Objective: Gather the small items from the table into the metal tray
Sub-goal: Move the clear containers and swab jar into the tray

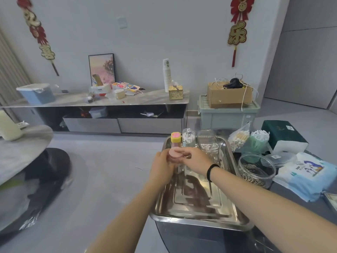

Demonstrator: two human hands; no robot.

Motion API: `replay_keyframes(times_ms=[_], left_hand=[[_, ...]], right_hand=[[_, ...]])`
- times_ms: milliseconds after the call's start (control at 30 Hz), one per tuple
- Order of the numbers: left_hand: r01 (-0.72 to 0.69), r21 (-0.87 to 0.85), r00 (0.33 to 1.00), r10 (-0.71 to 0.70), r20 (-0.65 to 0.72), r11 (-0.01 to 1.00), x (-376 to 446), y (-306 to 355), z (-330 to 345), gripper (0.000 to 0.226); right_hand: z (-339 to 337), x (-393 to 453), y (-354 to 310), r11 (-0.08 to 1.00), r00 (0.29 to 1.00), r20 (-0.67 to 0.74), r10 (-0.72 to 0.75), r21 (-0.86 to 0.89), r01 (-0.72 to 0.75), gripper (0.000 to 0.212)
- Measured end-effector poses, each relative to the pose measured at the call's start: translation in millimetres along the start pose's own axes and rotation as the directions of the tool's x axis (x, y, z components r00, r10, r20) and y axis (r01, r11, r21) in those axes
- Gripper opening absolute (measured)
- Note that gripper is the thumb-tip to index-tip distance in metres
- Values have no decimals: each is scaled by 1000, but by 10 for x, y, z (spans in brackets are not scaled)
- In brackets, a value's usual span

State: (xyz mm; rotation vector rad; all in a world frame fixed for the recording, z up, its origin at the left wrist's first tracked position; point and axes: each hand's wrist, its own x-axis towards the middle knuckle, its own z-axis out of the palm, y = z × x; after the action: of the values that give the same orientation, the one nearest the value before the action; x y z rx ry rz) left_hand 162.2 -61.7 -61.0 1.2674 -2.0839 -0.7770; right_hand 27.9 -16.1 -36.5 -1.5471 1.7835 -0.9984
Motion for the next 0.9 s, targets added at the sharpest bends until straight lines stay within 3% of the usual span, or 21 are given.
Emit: replay_keyframes(times_ms=[133,333,433,600,733,900], left_hand=[[20,53,1000,-20,6,998,195,22,-8,44],[64,-39,998,-63,18,997,207,121,30,51],[55,-73,998,-57,-25,996,68,232,6,56],[10,0,999,-10,-45,1000,-251,511,59,61],[-26,-3,998,26,48,1000,-446,782,262,57],[-77,-55,982,85,166,996,-579,1105,632,52]], right_hand=[[30,135,1,995,997,-24,69,72,-67,41],[-8,64,-12,989,997,12,80,127,-81,44],[-145,-121,-27,991,997,-41,67,119,-62,40],[-483,-607,47,999,986,-167,-20,-29,15,32],[-791,-1066,186,975,967,-228,-115,-211,67,32],[-1124,-1383,509,921,928,-354,-119,-388,-30,29]])
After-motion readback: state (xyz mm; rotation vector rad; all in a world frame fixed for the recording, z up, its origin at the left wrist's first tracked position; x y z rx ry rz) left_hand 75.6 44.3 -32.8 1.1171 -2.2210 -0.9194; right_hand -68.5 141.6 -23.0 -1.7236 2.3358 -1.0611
